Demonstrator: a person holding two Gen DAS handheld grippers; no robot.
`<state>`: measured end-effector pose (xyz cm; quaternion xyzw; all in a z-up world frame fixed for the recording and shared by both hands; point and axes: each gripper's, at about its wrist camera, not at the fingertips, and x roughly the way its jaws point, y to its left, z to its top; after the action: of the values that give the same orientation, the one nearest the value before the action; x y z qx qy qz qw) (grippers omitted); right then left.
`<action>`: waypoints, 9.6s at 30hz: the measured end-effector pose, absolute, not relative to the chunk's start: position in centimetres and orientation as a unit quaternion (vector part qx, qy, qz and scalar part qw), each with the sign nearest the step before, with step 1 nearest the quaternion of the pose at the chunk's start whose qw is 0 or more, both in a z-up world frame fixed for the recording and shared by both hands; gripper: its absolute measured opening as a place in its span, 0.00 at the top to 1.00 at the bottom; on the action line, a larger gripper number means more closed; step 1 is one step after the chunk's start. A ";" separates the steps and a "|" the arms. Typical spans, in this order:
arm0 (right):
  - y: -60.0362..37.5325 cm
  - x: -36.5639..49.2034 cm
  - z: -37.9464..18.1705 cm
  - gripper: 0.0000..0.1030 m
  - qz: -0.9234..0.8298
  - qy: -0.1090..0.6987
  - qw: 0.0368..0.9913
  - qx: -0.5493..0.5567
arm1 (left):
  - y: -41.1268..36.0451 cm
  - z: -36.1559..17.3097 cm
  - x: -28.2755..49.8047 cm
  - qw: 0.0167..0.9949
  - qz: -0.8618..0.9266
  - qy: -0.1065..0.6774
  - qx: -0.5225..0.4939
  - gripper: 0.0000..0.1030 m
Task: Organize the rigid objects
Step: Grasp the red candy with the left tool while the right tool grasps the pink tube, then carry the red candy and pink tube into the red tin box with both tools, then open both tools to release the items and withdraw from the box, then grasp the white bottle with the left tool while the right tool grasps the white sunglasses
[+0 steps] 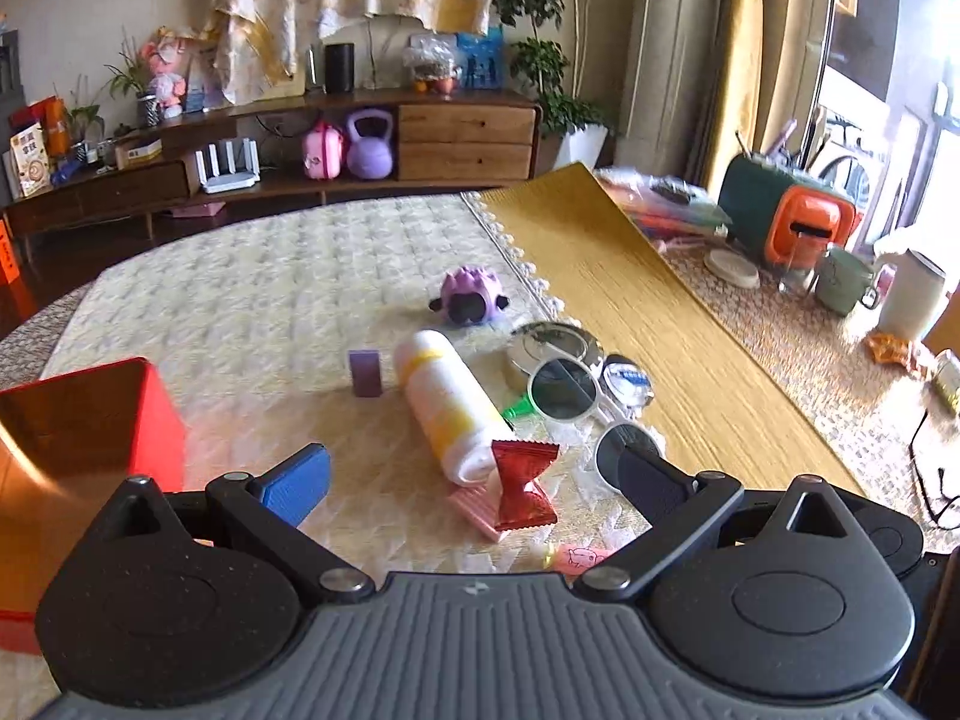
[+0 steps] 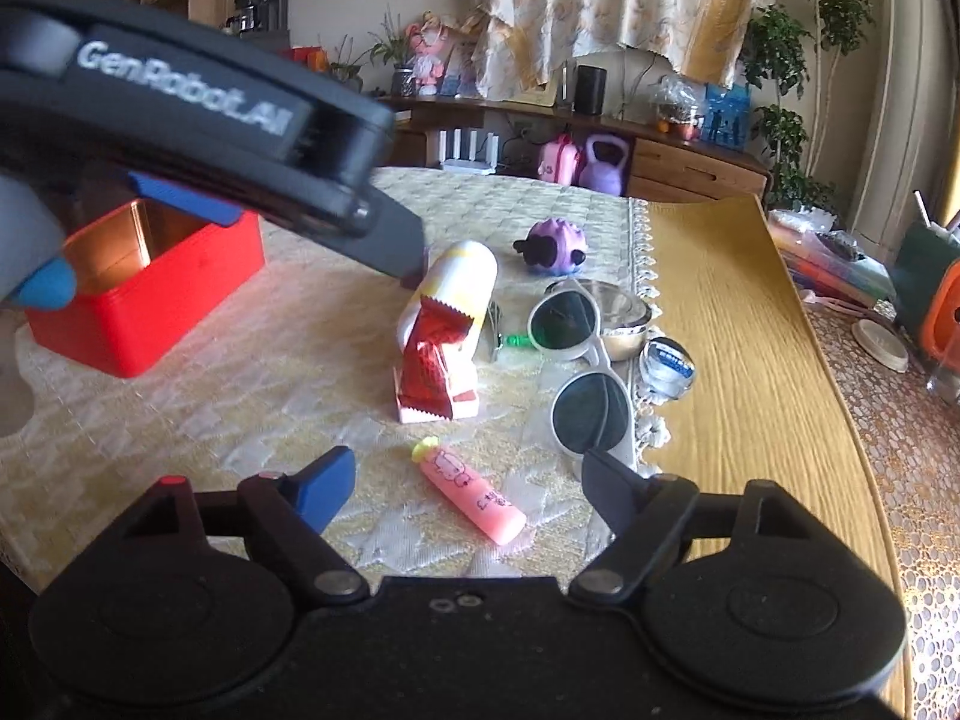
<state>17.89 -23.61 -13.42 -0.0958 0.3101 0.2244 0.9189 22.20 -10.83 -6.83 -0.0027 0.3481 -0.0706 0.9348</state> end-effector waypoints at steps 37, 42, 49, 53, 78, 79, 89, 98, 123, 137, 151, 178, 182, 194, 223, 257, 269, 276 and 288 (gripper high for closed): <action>-23.3 18.5 -15.0 0.86 0.246 0.321 0.907 -0.119 | -13.2 -11.4 25.4 0.913 -0.096 0.397 0.025 0.79; -23.5 18.2 -14.9 0.86 0.236 0.327 0.908 -0.112 | -12.2 -11.2 25.1 0.912 -0.090 0.400 0.010 0.80; -23.4 17.2 -13.5 0.85 0.229 0.324 0.913 -0.094 | -10.0 -10.4 23.8 0.911 -0.081 0.403 -0.016 0.82; -23.2 16.4 -12.6 0.85 0.226 0.323 0.915 -0.091 | -8.5 -9.6 22.7 0.913 -0.079 0.400 -0.030 0.82; -13.2 13.8 -3.3 0.85 0.307 0.288 0.903 -0.089 | 5.1 -1.7 17.3 0.915 -0.010 0.396 -0.079 0.81; -12.6 13.9 -3.1 0.85 0.312 0.288 0.901 -0.091 | 5.7 -1.5 17.3 0.915 -0.005 0.397 -0.079 0.81; -5.8 15.2 -2.8 0.85 0.350 0.298 0.880 -0.120 | 13.1 -1.5 18.3 0.909 0.045 0.407 -0.080 0.81; -0.4 18.2 -5.1 0.85 0.357 0.329 0.865 -0.130 | 17.5 -4.7 22.2 0.892 0.071 0.441 -0.068 0.81; 5.0 21.3 -11.5 0.85 0.348 0.399 0.833 -0.161 | 18.1 -11.0 30.2 0.858 0.063 0.506 -0.054 0.81; 4.6 21.3 -11.2 0.80 0.352 0.402 0.831 -0.150 | 18.4 -11.5 31.0 0.858 0.070 0.504 -0.060 0.81; 2.5 19.4 -9.2 0.62 0.363 0.383 0.840 -0.126 | 18.1 -10.7 29.1 0.858 0.077 0.504 -0.064 0.80; -4.5 15.9 -3.6 0.38 0.357 0.337 0.870 -0.042 | 17.3 -5.4 20.9 0.890 0.074 0.442 -0.079 0.72; -5.7 15.1 -3.1 0.34 0.356 0.329 0.874 -0.035 | 16.3 -4.4 19.2 0.898 0.067 0.427 -0.076 0.72; -10.0 12.0 -1.6 0.22 0.349 0.300 0.888 -0.010 | 12.1 -2.3 14.3 0.915 0.055 0.396 -0.057 0.71; -23.5 9.2 -2.9 0.03 0.210 0.265 0.940 0.036 | -1.0 -2.8 11.8 0.927 -0.074 0.364 -0.055 0.17; -27.0 22.5 -12.6 0.17 0.175 0.329 0.926 -0.058 | -9.2 -8.9 30.6 0.919 -0.031 0.393 -0.027 0.00; -26.1 23.6 -14.0 0.28 0.174 0.332 0.923 -0.081 | -9.9 -11.9 34.0 0.905 0.009 0.425 -0.008 0.00; -25.9 24.5 -14.9 0.38 0.167 0.341 0.922 -0.077 | -10.0 -12.6 34.8 0.900 0.007 0.435 -0.016 0.01; -25.5 24.9 -14.9 0.51 0.173 0.338 0.923 -0.067 | -10.4 -13.1 35.0 0.895 -0.017 0.444 -0.036 0.31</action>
<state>24.88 -25.51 -14.88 -0.0670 0.3376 0.1726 0.9229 34.96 -10.36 -13.06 -0.0356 0.4441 -0.0168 0.8951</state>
